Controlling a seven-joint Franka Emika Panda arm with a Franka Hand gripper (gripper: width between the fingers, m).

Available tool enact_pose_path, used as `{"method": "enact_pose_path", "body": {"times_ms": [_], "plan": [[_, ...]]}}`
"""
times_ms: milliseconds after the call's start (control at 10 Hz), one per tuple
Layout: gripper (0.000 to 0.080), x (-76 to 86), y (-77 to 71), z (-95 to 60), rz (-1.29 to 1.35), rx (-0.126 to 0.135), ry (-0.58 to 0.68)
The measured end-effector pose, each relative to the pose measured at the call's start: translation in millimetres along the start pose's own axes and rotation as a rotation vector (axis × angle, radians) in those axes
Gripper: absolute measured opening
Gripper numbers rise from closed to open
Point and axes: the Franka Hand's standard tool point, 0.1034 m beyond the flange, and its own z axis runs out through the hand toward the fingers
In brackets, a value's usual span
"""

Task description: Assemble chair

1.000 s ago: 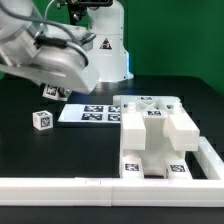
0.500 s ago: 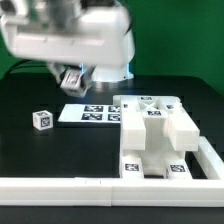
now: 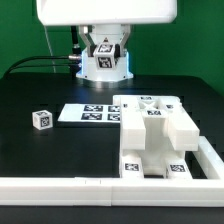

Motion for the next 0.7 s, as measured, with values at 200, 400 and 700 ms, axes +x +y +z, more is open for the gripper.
{"method": "enact_pose_path", "body": {"times_ms": [200, 400, 700], "plan": [[0.0281, 1.2, -4.9, 3.0, -0.026, -0.005, 0.034], [0.0281, 4.7, -43.5, 11.5, -0.154, -0.007, 0.104], [0.0281, -13.1, -88.0, 24.1, -0.243, 0.005, 0.146]]}}
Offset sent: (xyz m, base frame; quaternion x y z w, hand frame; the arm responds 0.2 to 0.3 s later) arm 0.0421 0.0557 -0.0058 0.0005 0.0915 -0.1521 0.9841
